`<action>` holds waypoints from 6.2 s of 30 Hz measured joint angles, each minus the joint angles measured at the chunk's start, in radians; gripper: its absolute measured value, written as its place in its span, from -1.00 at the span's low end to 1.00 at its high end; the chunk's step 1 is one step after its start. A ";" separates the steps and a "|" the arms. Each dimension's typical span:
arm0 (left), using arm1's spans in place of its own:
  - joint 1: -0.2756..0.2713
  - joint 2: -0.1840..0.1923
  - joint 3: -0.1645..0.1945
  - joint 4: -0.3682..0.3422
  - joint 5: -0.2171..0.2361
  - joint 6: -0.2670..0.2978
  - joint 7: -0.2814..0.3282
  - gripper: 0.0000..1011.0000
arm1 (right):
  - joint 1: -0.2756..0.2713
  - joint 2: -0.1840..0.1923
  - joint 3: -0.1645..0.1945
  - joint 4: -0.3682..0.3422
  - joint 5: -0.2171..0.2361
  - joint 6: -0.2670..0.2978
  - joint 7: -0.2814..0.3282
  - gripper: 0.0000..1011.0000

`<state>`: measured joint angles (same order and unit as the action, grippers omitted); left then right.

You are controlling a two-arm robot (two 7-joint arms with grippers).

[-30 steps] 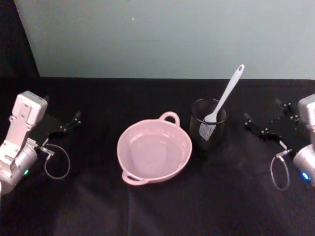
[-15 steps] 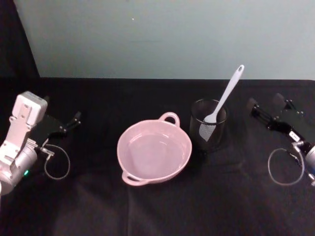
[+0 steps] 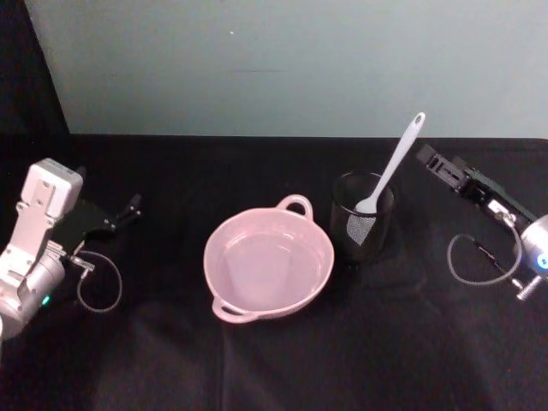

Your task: Use the one hand to pick up the spoon and stir the clear water in the bowl.

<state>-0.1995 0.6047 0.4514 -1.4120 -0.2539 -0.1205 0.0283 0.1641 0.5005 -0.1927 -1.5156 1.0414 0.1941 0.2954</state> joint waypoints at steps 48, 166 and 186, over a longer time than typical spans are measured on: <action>0.000 0.000 0.000 0.000 0.000 0.000 0.000 1.00 | 0.233 -0.034 -0.159 0.209 -0.025 -0.004 0.016 0.98; 0.000 0.000 0.000 0.000 0.000 0.000 0.000 1.00 | 0.308 0.012 -0.466 -0.066 -0.258 0.021 0.142 -0.76; 0.000 0.000 0.000 0.000 0.000 0.000 0.000 1.00 | 0.294 -0.047 -0.469 0.039 -0.388 -0.101 0.175 -0.76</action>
<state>-0.1995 0.6047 0.4514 -1.4120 -0.2539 -0.1205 0.0283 0.4578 0.4532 -0.6616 -1.4761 0.6538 0.0930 0.4708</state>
